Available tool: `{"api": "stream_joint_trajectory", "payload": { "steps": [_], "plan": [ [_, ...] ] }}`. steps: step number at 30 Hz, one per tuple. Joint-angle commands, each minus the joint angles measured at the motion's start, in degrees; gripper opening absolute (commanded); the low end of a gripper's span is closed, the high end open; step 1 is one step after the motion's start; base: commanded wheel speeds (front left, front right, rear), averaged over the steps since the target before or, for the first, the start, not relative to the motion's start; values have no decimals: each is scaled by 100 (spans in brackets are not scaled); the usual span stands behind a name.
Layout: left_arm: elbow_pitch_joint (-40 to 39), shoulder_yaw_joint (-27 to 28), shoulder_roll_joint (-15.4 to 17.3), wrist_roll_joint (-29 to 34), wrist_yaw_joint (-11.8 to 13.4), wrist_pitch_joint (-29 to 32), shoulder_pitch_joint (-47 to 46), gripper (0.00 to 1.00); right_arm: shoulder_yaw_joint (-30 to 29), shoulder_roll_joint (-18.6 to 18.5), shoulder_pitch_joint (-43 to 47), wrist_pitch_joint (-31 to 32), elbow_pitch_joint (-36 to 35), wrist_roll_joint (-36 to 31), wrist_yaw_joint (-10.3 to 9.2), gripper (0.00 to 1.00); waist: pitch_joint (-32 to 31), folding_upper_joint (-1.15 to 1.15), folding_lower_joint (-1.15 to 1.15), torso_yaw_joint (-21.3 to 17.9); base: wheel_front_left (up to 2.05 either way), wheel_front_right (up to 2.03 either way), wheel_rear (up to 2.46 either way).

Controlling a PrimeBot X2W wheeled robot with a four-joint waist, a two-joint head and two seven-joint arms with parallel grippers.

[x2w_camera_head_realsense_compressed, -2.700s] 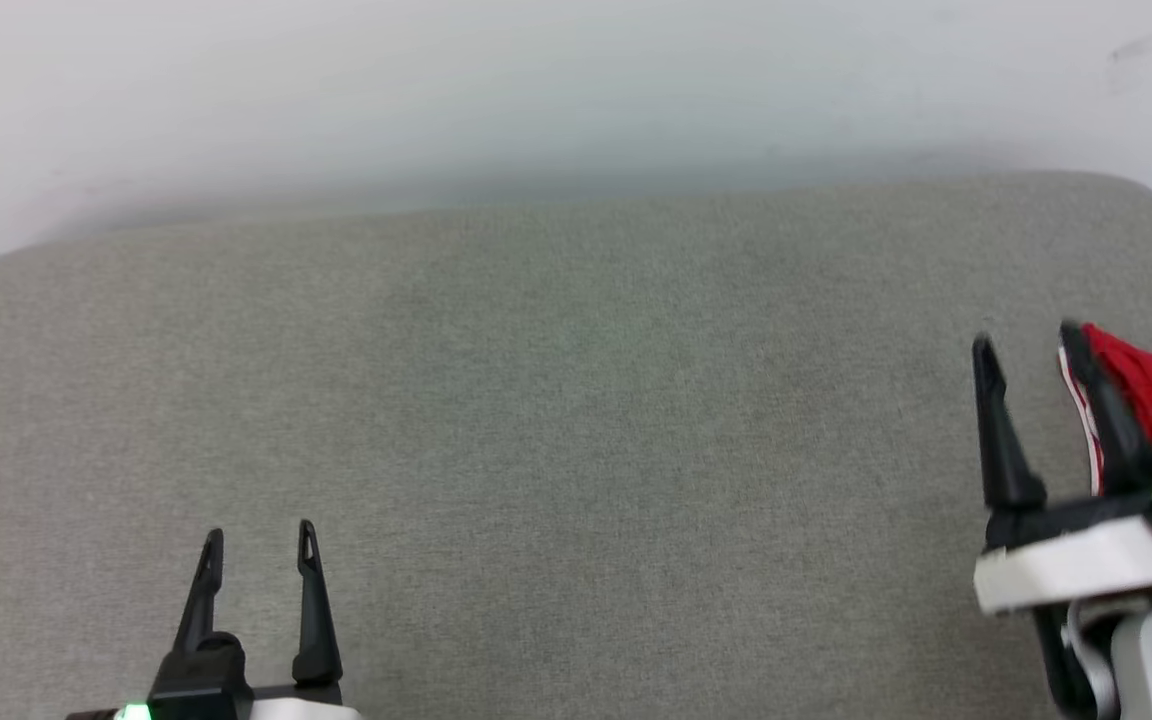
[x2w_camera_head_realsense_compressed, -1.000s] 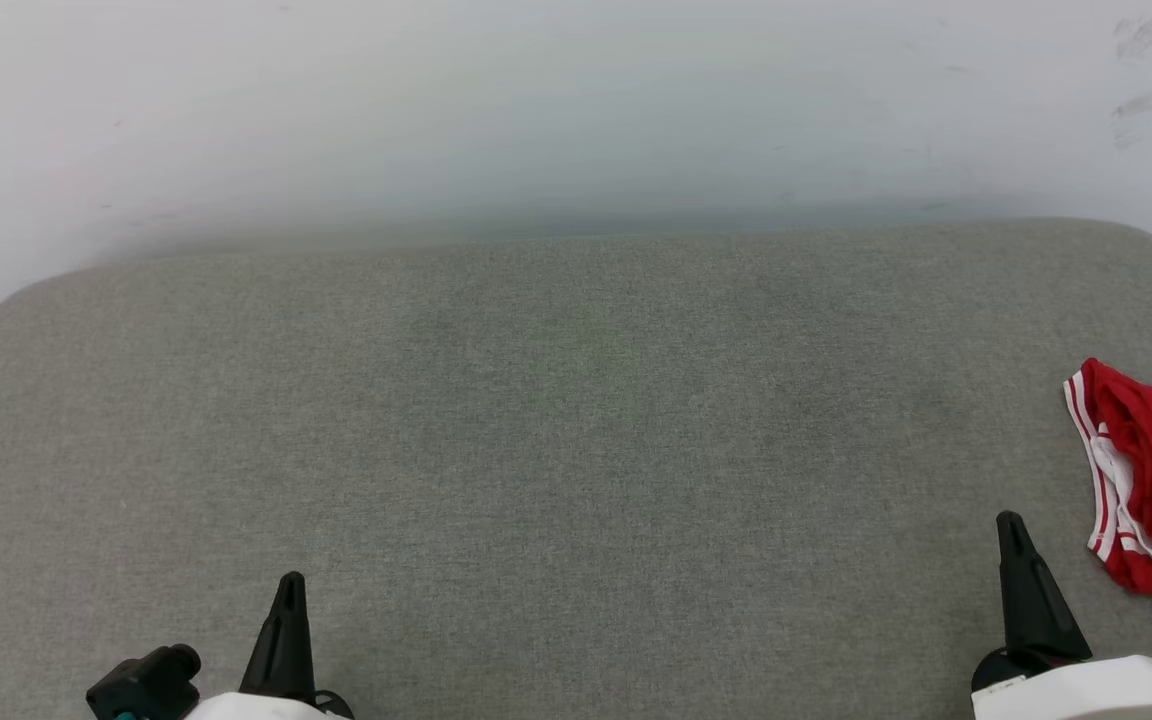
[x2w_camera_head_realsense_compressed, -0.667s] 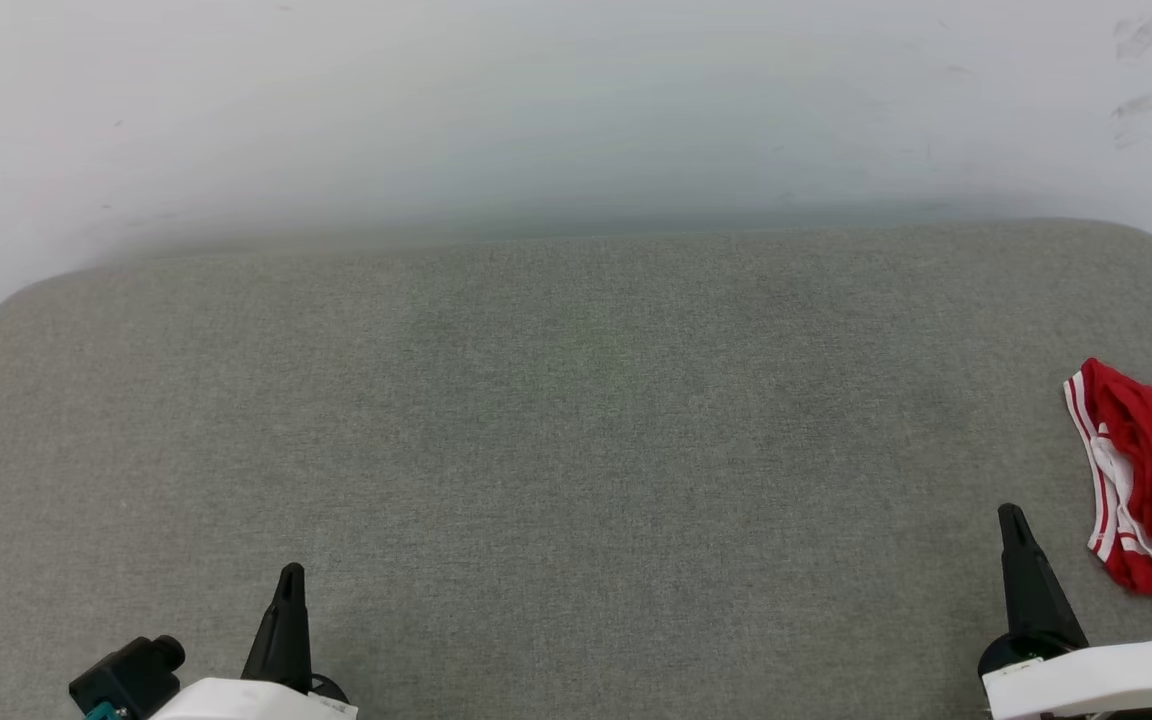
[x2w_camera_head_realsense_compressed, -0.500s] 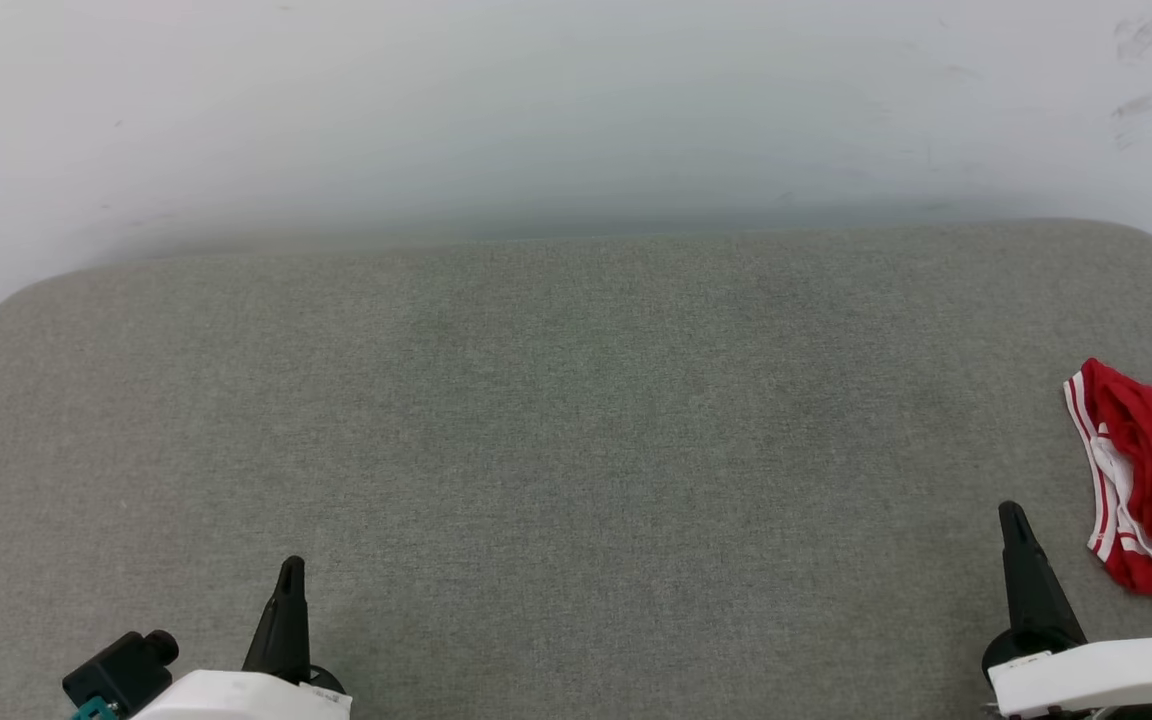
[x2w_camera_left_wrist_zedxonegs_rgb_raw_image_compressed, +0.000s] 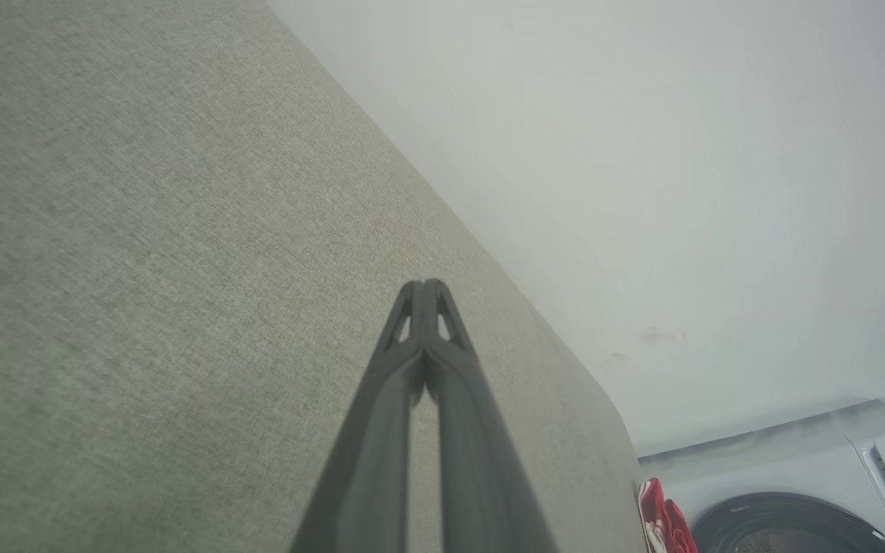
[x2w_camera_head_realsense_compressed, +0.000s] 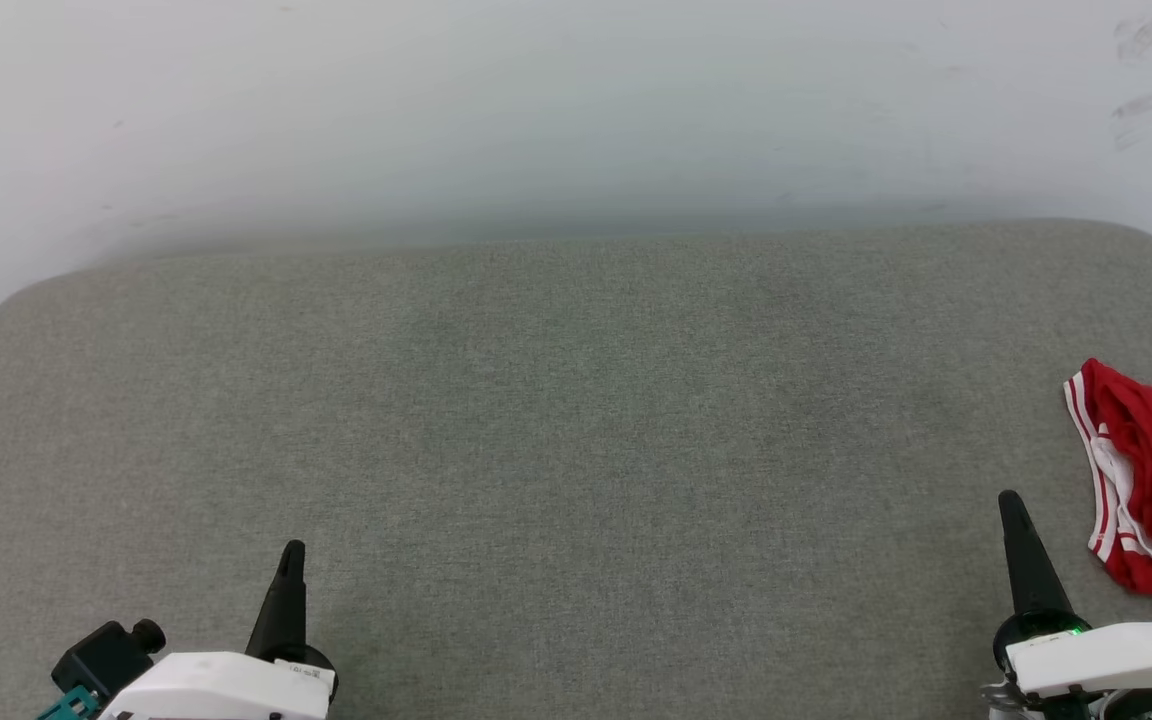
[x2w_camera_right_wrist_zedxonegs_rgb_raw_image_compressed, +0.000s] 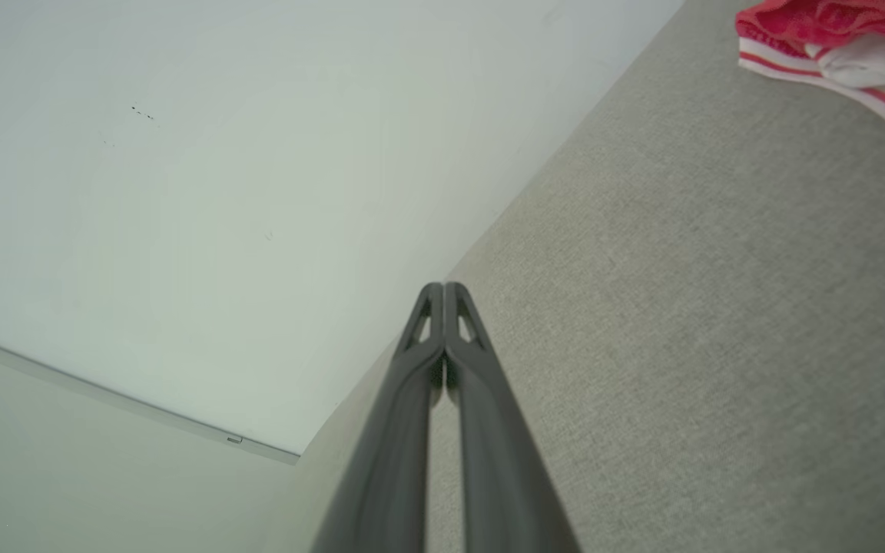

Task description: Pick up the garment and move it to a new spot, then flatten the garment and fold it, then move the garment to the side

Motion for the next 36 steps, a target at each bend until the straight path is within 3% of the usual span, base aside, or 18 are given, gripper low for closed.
{"api": "stream_joint_trajectory", "payload": {
  "steps": [1,36],
  "plan": [
    [-25,32,25,-137,-45,40,-122,0,-16,-48,-142,33,-26,130,0,0,0,0,0,0,0,0,0],
    [302,221,15,-2208,-279,561,-536,0,-136,-28,-463,554,282,2126,-1,0,-9,0,0,9,0,0,0]
  ]
}}
